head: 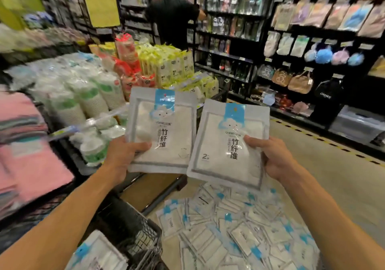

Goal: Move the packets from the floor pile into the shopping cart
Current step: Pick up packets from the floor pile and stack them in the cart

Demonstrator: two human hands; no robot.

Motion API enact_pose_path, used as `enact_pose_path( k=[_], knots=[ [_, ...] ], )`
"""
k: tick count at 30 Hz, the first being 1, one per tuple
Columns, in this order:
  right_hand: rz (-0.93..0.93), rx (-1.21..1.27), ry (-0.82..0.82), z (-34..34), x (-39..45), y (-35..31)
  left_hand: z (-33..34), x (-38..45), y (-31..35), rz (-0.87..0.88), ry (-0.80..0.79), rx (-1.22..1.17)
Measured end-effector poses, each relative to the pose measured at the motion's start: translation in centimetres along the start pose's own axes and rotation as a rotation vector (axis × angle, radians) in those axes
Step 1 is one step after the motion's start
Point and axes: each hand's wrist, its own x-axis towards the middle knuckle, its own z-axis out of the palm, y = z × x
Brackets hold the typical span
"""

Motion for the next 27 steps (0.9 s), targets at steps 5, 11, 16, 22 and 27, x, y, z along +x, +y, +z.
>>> enact_pose_path(
  k=[5,11,16,22,27],
  knots=[
    [0.018,-0.037,-0.203,4.1,-1.3,-0.3,-6.0,-5.7,1.3,0.023,0.167,-0.049],
    [0.035,-0.076,-0.454,8.8,-3.8,1.2,-11.2,-14.8,1.0,0.026,0.372,-0.07],
    [0.091,-0.145,-0.646,12.7,-7.4,3.7,-15.6,-22.5,-0.4,0.008,0.517,-0.094],
    [0.136,-0.205,-0.791,18.8,-12.4,6.5,-21.6,-28.6,-1.7,0.011,0.681,-0.131],
    [0.156,-0.257,-0.842,25.1,-15.1,9.4,-27.6,-29.8,-3.6,-0.015,0.759,-0.15]
  ],
)
